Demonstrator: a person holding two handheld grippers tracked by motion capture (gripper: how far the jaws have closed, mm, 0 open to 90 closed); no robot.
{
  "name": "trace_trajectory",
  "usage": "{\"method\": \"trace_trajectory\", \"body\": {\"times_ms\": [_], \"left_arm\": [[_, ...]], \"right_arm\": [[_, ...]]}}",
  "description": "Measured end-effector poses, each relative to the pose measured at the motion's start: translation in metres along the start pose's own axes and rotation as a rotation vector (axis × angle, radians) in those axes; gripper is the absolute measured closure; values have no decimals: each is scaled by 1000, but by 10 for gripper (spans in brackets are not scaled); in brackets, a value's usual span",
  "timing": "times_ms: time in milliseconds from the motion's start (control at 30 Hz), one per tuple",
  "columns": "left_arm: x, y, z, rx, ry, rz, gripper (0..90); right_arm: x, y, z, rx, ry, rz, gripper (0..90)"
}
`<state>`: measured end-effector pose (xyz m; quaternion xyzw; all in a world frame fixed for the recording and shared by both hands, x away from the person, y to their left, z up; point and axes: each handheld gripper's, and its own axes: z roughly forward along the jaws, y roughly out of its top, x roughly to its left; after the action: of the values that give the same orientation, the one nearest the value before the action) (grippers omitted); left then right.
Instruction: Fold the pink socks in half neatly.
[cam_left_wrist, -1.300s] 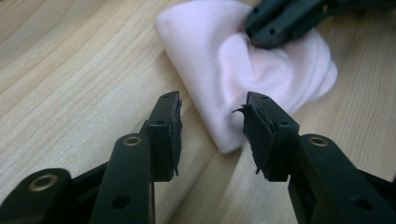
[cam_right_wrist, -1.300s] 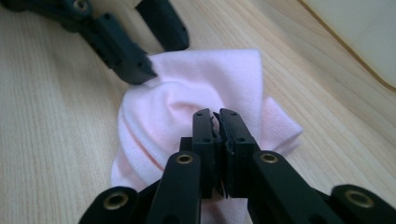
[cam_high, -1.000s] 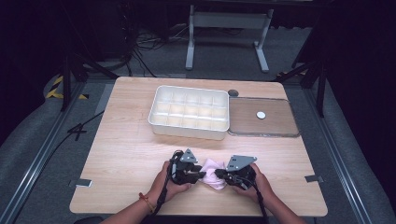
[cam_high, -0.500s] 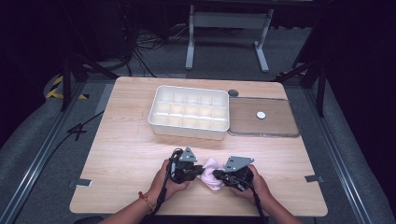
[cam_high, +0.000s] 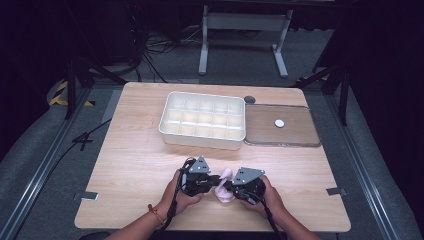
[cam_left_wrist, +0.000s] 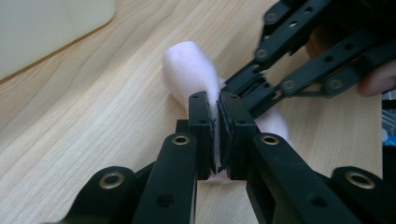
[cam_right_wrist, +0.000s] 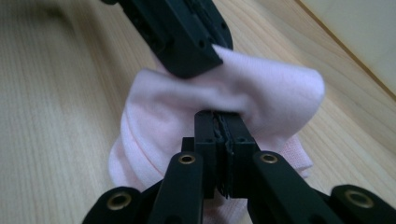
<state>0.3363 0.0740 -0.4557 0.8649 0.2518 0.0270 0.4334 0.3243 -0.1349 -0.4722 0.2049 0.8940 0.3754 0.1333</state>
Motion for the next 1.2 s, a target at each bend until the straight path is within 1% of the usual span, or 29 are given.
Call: {"method": "trace_trajectory", "body": {"times_ms": [33, 100, 167, 200, 267, 367, 433, 533, 600, 633, 667, 700, 733, 767, 833, 900, 933, 1000, 1033, 1067, 1133, 1167, 1200], "left_arm": [[-1, 1, -1, 8, -3, 21, 841], [-3, 2, -1, 5, 5, 38, 841], [-1, 1, -2, 10, 6, 26, 841], [1, 1, -3, 9, 13, 18, 842], [3, 0, -5, 6, 18, 13, 842], [5, -1, -6, 6, 25, 18, 843], [6, -1, -6, 9, 26, 31, 843], [5, 0, -6, 8, 24, 22, 842], [4, 0, -5, -3, 17, 28, 841], [3, 0, -5, -6, 14, 31, 840], [1, 1, -5, -10, 5, 40, 840], [0, 2, -5, -14, -1, 63, 839], [-2, 2, -5, -16, -3, 69, 839], [-4, 2, -5, -16, -6, 71, 839], [-6, 2, -3, -7, -9, 78, 838], [-5, 2, -3, 6, 3, 99, 839], [-5, 1, -4, 9, 5, 96, 839], [-3, 1, -4, 18, 24, 92, 840], [-1, 0, -5, 8, 26, 79, 840], [-1, 0, -5, 8, 26, 79, 840], [2, 0, -6, 11, 36, 71, 840], [2, 0, -6, 9, 37, 63, 840], [2, 0, -6, 12, 40, 65, 840]], "right_arm": [[0, 0, 0, 0, 0, 0, 862], [2, 4, 3, 4, -22, -26, 851], [3, 5, 4, 1, -30, -25, 829], [2, 4, 4, -2, -32, -23, 808], [1, 4, 0, -16, -23, -14, 765], [-3, 2, -7, -29, -17, -7, 777], [-4, 0, -12, -31, -20, -4, 785], [-4, -1, -17, -26, -25, -1, 797], [-3, -2, -14, -10, -20, -1, 812], [-2, -2, -11, -3, -22, -11, 813], [-1, -2, -10, 5, -24, -16, 814], [0, -1, -8, 7, -22, -16, 814], [1, 0, -6, 9, -22, -17, 815], [2, 1, -4, 12, -23, -25, 818], [4, 2, -1, 11, -26, -26, 820], [3, 2, 0, 4, -29, -25, 814], [2, 1, -1, -3, -19, -12, 805], [0, 0, -3, -19, -8, -4, 777], [-1, 0, -6, -24, -9, -3, 770], [-1, 0, -6, -24, -9, -3, 770], [-4, -3, -14, -41, -9, 12, 769], [-5, -4, -17, -37, -13, 18, 768], [-5, -5, -19, -36, -14, 16, 768]]}}
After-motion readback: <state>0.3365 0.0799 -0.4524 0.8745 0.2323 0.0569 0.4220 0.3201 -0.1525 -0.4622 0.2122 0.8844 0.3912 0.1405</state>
